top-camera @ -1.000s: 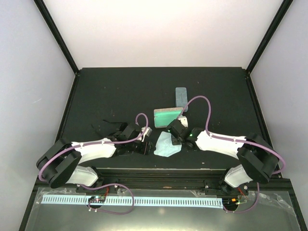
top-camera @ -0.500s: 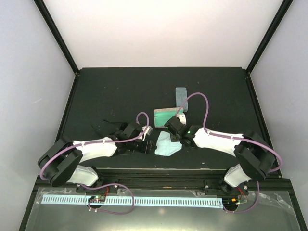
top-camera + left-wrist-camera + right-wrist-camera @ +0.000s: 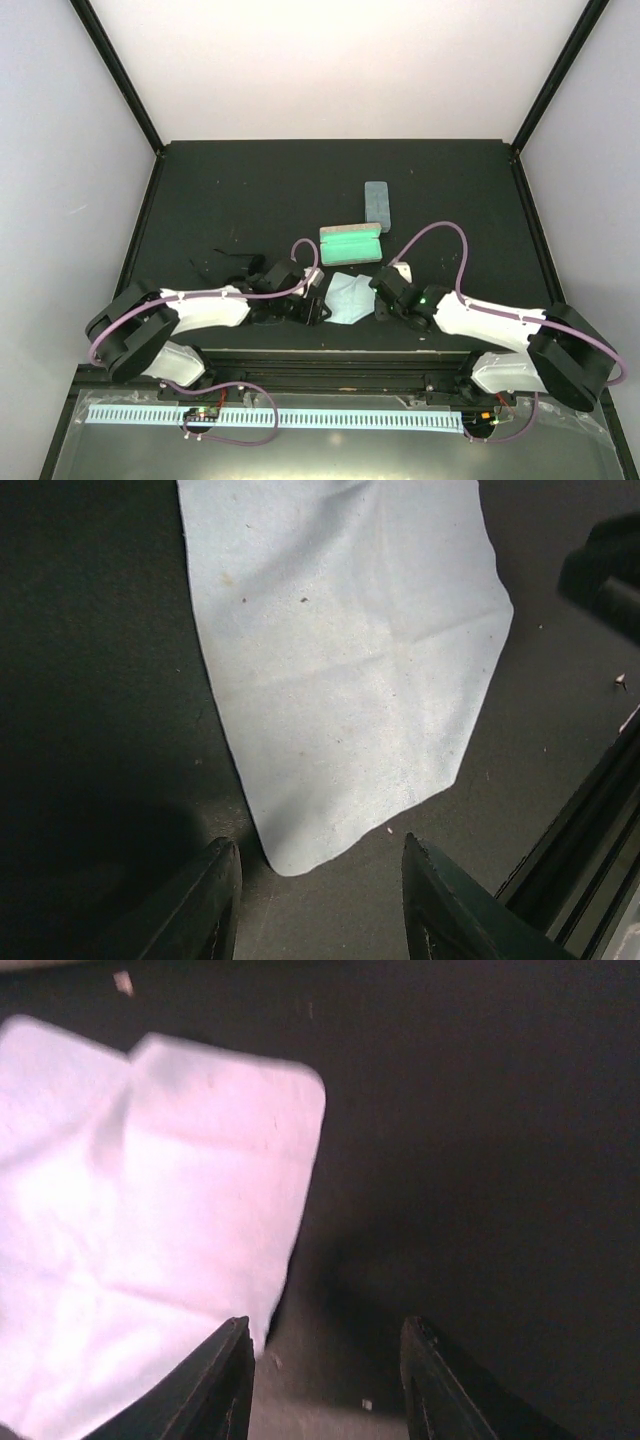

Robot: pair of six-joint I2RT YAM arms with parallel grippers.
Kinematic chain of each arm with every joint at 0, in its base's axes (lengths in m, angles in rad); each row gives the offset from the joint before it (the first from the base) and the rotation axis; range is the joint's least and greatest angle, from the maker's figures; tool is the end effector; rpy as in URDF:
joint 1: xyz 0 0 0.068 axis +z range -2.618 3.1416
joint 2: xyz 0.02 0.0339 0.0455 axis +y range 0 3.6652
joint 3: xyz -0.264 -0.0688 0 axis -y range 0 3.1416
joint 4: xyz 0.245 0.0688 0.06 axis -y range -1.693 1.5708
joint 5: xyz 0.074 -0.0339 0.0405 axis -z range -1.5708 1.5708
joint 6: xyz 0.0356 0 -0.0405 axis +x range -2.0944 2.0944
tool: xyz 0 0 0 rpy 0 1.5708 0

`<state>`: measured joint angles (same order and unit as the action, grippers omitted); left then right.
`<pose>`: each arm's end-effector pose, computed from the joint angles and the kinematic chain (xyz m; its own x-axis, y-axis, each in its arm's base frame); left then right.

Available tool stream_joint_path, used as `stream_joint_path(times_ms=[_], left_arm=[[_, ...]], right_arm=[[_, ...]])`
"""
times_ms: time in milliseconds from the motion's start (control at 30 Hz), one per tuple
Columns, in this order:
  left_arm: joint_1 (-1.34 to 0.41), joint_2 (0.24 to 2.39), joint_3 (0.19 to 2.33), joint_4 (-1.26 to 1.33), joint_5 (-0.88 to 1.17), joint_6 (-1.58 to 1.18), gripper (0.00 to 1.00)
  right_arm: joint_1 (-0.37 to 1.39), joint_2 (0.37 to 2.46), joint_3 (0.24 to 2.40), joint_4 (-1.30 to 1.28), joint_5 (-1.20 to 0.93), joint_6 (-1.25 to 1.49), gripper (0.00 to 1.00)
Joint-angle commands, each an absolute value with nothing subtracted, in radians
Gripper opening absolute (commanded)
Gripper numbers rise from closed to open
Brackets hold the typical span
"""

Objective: Organize the sunglasses
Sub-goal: Adjust the glasses cleaning cloth at the center of the board.

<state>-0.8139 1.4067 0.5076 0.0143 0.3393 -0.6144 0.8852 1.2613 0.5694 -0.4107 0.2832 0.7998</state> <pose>0.1592 -0.1858 0.1363 -0.9128 0.1747 -0.3691 0.3722 0.7281 -0.5756 0.1440 0.1604 0.1583 -0.8695 0.0247 -0.4933 -0.0570 0.9871 0.1499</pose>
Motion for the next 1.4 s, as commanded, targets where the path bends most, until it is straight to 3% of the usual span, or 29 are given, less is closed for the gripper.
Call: stream_joint_path(times_ms=[0,200,400,500,633,700,1100,1367], left_arm=[[-0.839,1.453,0.553,0.011,0.329,-0.643,0.46],[-0.843,1.504,0.568,0.013,0.326,-0.659,0.45],[-0.843,1.526,0.579,0.001,0.306,-0.667,0.36],[-0.843,1.54,0.584,0.0,0.305,-0.671,0.28],[-0.843,1.544,0.586,0.001,0.295,-0.676,0.08],[-0.843,1.535,0.587,-0.002,0.287,-0.678,0.02],[-0.844,1.378,0.591,-0.072,0.278,-0.664,0.01],[-0.843,1.354,0.589,-0.094,0.264,-0.653,0.02]], right_arm=[[0.882,1.227,0.489,-0.304,0.123,0.867,0.43],[0.882,1.298,0.44,-0.148,0.046,0.895,0.42],[0.881,1.363,0.423,-0.037,0.013,0.929,0.34],[0.881,1.359,0.426,-0.03,0.01,0.935,0.26],[0.882,1.333,0.44,-0.076,0.019,0.937,0.05],[0.881,1.313,0.451,-0.107,0.027,0.936,0.01],[0.882,1.134,0.507,-0.304,0.005,0.956,0.01],[0.882,1.12,0.533,-0.409,0.039,1.018,0.02]])
